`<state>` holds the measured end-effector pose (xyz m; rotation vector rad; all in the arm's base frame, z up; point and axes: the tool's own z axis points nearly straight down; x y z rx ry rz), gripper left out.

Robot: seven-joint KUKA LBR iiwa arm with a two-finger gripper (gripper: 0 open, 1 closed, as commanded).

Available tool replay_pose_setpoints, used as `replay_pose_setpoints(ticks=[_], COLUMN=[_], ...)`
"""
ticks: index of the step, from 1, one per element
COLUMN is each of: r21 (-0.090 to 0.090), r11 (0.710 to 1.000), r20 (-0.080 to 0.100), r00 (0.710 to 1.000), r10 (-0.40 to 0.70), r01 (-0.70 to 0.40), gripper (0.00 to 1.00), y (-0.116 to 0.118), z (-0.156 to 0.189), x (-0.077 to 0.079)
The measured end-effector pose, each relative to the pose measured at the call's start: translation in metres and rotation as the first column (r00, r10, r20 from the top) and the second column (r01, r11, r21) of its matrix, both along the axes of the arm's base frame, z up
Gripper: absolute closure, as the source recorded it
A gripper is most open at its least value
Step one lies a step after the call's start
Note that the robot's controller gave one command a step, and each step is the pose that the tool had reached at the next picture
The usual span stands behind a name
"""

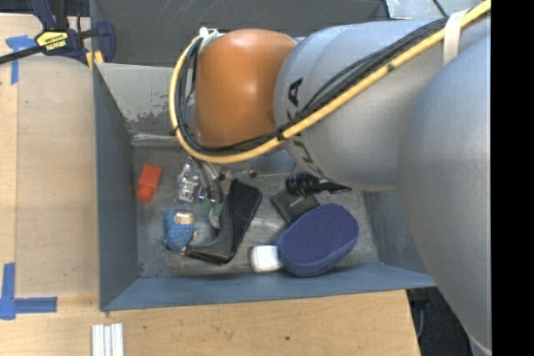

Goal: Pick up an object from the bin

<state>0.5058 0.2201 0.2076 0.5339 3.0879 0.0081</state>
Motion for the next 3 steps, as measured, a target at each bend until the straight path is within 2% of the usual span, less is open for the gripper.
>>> replay_pose_setpoints(ticks=[1,2,3], r21=[-0.005,-0.002,-0.005], r11=[0.999,0.998,0.948], r20=[-0.011,0.003,0.008], r00=[0.999,0.998,0.948], r10=[0.048,0.064,0.319], r01=[-0.048,-0.064,-0.319], gripper=[1.0,1.0,1.0], y=[-0.005,-0.044,-0.045], z=[-0.094,0.059,-0.132], x=[-0.021,-0.004,0.009])
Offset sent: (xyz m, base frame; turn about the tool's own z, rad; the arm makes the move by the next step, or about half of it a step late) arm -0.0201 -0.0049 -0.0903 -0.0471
